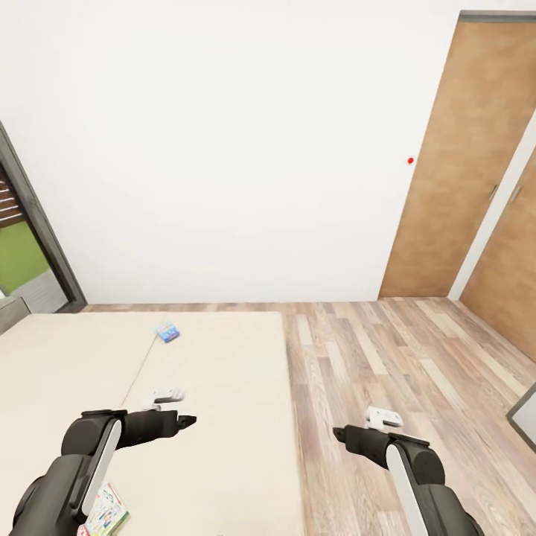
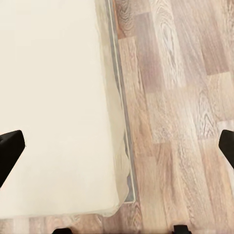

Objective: Put all the toys in the child's room - the three board games (two on the bed and one on the table), the two jigsaw puzzles on the table, and the tennis ball on the table - inside the toy box on the table in the child's room.

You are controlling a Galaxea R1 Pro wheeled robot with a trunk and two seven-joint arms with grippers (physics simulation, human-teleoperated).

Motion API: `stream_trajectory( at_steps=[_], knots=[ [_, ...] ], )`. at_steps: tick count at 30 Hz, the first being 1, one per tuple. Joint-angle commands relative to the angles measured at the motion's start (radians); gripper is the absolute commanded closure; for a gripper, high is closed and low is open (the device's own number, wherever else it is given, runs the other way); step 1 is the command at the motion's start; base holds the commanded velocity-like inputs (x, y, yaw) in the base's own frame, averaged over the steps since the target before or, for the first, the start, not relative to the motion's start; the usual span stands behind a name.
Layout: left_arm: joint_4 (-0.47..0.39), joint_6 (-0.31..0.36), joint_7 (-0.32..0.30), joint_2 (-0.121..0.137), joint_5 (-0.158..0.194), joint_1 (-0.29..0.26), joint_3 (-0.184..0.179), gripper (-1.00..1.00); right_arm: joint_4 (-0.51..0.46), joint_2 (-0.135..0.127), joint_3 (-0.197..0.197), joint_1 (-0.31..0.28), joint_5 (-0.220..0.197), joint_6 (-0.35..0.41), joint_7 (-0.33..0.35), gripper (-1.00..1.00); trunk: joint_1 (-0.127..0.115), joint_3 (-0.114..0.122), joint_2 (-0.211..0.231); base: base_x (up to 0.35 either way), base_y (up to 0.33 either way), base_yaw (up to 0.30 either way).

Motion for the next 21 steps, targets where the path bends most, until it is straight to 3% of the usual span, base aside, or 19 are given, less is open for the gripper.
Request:
stream_trajectory(
  at_steps=[1,8,21],
  knots=[
    [-0.001,0.005,-0.004,0.000,-0.001,-0.001,0.001,-1.00,-0.001,0.001,-0.002,-0.001,-0.005,0.004,-0.001,-1.00,0.001,-0.002,-0.002,-0.019,0.061,0.000],
    [-0.001,0.005,-0.004,0.000,-0.001,-0.001,0.001,-1.00,-0.001,0.002,-0.002,0.000,-0.005,0.004,-0.001,-1.00,0.001,-0.002,-0.002,-0.005,0.068,0.010],
    [-0.001,0.005,-0.004,0.000,-0.001,-0.001,0.001,-1.00,-0.001,0.002,-0.002,0.000,-0.005,0.002,-0.001,-1.00,0.001,-0.003,-0.002,0.000,0.075,0.099]
  ],
)
